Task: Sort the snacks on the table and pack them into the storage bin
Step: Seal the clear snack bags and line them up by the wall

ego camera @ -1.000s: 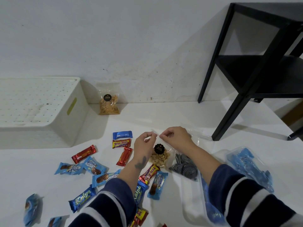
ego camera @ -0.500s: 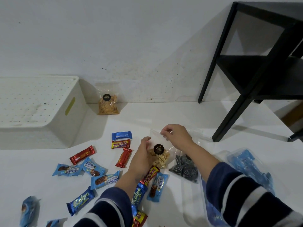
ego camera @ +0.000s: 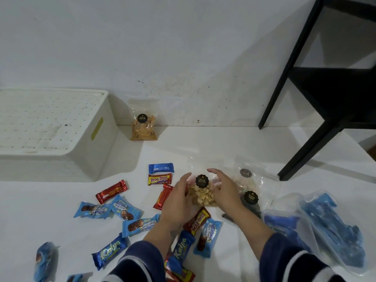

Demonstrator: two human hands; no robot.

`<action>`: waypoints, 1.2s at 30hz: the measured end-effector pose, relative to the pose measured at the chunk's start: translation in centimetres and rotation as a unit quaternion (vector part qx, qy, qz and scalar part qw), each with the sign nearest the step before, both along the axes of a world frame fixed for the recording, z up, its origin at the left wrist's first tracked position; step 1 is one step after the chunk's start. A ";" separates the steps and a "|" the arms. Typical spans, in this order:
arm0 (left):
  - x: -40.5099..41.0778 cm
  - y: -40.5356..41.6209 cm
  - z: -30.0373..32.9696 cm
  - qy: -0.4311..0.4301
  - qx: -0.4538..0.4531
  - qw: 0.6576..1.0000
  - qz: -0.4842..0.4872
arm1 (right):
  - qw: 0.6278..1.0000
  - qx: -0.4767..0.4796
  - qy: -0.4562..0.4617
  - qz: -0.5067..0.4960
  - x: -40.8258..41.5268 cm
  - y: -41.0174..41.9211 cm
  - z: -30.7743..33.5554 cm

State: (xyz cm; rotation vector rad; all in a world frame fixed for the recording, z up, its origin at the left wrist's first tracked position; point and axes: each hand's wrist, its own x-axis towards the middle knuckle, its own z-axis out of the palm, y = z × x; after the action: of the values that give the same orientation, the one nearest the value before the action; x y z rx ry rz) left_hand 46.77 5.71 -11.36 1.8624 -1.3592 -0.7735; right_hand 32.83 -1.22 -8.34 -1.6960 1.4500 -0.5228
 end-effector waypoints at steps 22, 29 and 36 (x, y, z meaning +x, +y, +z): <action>12.4 -1.5 -4.6 -0.342 0.207 0.917 -0.023 | 0.993 0.002 -0.119 0.004 19.4 -18.7 0.1; 12.9 -1.3 -5.7 -0.327 0.173 0.928 -0.048 | 0.994 0.001 -0.103 -0.020 20.4 -19.7 -1.0; 12.8 -1.6 -4.1 -0.331 0.239 0.910 -0.072 | 0.999 -0.030 -0.044 0.005 17.3 -17.9 1.8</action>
State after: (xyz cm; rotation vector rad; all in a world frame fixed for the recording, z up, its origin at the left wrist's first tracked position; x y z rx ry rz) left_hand 59.57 4.12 -15.46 2.5896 -1.8579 -0.5958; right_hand 50.12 -19.10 -6.54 -1.7043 1.3752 -0.6342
